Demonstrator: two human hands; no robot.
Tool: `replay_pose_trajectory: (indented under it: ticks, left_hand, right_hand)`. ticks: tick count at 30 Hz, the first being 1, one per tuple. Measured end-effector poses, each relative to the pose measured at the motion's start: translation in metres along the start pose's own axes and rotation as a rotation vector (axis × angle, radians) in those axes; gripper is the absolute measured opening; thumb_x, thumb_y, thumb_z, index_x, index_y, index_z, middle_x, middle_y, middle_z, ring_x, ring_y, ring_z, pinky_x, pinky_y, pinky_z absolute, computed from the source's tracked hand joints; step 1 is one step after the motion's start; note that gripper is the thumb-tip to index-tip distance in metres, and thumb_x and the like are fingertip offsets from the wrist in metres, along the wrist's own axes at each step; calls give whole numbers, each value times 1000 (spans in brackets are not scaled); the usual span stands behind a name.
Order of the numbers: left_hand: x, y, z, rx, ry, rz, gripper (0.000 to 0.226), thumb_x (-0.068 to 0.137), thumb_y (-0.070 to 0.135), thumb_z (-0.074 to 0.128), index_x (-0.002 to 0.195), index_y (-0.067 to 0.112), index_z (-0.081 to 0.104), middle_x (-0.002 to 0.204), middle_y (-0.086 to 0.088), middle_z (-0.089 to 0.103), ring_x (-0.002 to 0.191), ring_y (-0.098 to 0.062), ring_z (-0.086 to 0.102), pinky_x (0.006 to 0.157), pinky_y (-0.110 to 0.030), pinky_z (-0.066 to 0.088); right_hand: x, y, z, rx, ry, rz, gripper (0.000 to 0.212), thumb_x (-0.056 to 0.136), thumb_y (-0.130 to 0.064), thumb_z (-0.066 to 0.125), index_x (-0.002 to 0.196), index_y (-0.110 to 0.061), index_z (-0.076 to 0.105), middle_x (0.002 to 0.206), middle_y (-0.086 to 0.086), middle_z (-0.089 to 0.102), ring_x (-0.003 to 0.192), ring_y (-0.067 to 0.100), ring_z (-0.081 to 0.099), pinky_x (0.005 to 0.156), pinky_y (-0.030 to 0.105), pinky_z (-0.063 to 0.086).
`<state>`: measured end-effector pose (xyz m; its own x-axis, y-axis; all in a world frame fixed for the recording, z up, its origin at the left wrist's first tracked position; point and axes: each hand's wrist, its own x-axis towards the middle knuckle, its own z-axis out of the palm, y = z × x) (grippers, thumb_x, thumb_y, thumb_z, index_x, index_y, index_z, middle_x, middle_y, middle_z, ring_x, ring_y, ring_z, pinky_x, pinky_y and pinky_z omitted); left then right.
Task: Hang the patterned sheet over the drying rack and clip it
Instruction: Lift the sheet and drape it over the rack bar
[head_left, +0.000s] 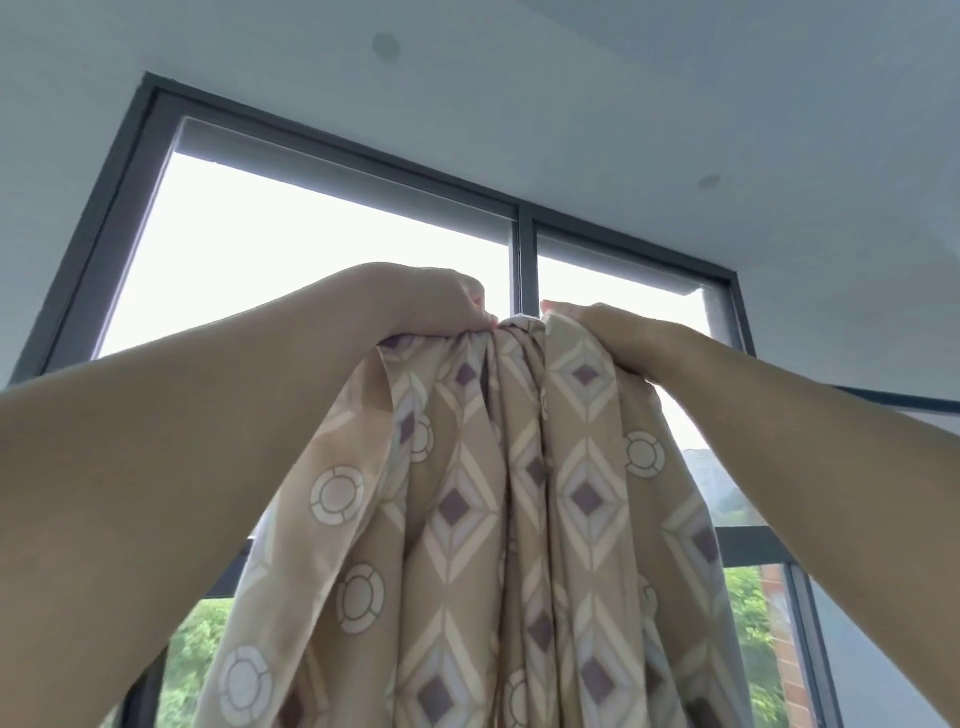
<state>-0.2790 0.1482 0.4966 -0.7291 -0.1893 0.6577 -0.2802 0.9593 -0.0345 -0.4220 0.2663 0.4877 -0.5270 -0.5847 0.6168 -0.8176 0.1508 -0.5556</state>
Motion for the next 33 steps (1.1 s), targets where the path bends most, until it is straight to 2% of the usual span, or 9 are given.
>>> replay_pose_trajectory:
  ticks: [4, 9, 13, 15, 17, 20, 25, 28, 33]
  left_hand:
    - [-7, -2, 12, -17, 331, -1, 28, 92, 43, 47, 74, 24, 56, 87, 6, 56, 86, -17, 51, 67, -28, 37]
    - [-32, -8, 16, -247, 472, -35, 20, 92, 22, 45, 90, 27, 64, 102, 8, 63, 94, -13, 55, 81, -30, 43]
    - [-59, -18, 25, -269, 578, -74, 18, 91, 23, 45, 90, 34, 59, 119, 8, 57, 119, -17, 45, 102, -41, 36]
    - [-72, -23, 30, -290, 559, -91, 14, 90, 35, 48, 99, 35, 58, 131, 6, 47, 127, -18, 34, 101, -37, 31]
    - [-85, -26, 36, -233, 549, -165, 27, 87, 43, 52, 113, 35, 54, 138, 4, 39, 128, -20, 30, 98, -38, 28]
    - [-99, -28, 47, -256, 580, -269, 45, 83, 47, 57, 122, 29, 45, 135, -2, 35, 124, -23, 35, 95, -39, 32]
    - [-107, -25, 67, -753, 463, -338, 71, 78, 42, 69, 136, 30, 31, 136, -1, 31, 104, -17, 44, 80, -32, 44]
    - [-114, -24, 82, -962, 383, -330, 83, 75, 37, 74, 139, 32, 22, 136, -4, 38, 112, -22, 50, 86, -35, 48]
    - [-133, -17, 105, -1242, 200, -293, 83, 79, 23, 71, 138, 33, 14, 112, -10, 55, 91, -24, 62, 71, -32, 54]
  right_hand:
    - [-6, 14, -3, -84, 85, -54, 53, 93, -57, 37, 103, -11, 62, 109, 10, 62, 104, 25, 58, 100, 37, 42]
    - [-13, 21, 2, -92, 152, -54, 67, 87, -68, 32, 120, -19, 63, 126, 5, 60, 116, 28, 54, 106, 45, 37]
    - [-18, 23, 9, -144, 249, -74, 56, 81, -59, 30, 101, -21, 65, 110, 6, 65, 105, 30, 57, 100, 48, 38]
    - [-22, 22, 10, -173, 308, -59, 31, 78, -46, 33, 76, -20, 49, 77, 7, 54, 79, 28, 51, 80, 43, 40]
    - [-26, 19, 11, -160, 373, -48, 25, 81, -42, 39, 75, -18, 38, 64, 0, 37, 71, 24, 42, 72, 41, 34]
    - [-32, 22, 16, -164, 463, -26, 21, 91, -36, 41, 92, -16, 44, 76, -1, 48, 89, 27, 49, 89, 43, 38]
    - [-46, 25, 26, -97, 439, -3, 39, 93, -46, 33, 114, -23, 56, 117, 3, 59, 122, 32, 42, 102, 45, 34]
    - [-59, 30, 34, 96, 382, -31, 44, 86, -57, 32, 112, -28, 53, 124, 1, 56, 122, 31, 44, 104, 47, 36]
    - [-92, 44, 45, 274, 297, -140, 44, 96, -44, 43, 137, -32, 36, 129, -9, 47, 114, 14, 49, 95, 35, 42]
